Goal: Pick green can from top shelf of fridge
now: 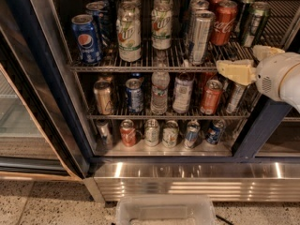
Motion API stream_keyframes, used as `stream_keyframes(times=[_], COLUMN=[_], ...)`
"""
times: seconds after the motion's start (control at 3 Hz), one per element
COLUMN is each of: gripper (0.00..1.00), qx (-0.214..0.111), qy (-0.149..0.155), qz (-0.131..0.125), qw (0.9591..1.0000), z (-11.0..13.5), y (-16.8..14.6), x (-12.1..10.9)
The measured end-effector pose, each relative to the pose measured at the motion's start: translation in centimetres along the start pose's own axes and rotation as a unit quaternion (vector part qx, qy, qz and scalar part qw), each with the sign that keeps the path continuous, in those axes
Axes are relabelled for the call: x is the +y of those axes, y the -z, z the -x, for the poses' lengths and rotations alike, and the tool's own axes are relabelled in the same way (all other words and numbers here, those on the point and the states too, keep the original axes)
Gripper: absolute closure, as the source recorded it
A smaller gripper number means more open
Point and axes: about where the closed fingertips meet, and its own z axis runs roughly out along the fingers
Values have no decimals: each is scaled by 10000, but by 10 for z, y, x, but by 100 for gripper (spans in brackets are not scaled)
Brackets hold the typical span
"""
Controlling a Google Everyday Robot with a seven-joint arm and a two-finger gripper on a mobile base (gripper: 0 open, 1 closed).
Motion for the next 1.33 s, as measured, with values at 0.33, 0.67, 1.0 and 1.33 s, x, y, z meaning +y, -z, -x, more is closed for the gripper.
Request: stream_keyframes(times=[0.33, 0.67, 1.0, 1.33], gripper=[27, 46, 54, 52], qx=[-10, -10, -10, -10], qy=[0, 0, 0, 0], qz=[-26, -26, -26, -26], qw=[10000, 10000, 10000, 10000], z=[1, 1, 1, 1], y=[0, 0, 0, 0], x=[-1, -1, 0, 0])
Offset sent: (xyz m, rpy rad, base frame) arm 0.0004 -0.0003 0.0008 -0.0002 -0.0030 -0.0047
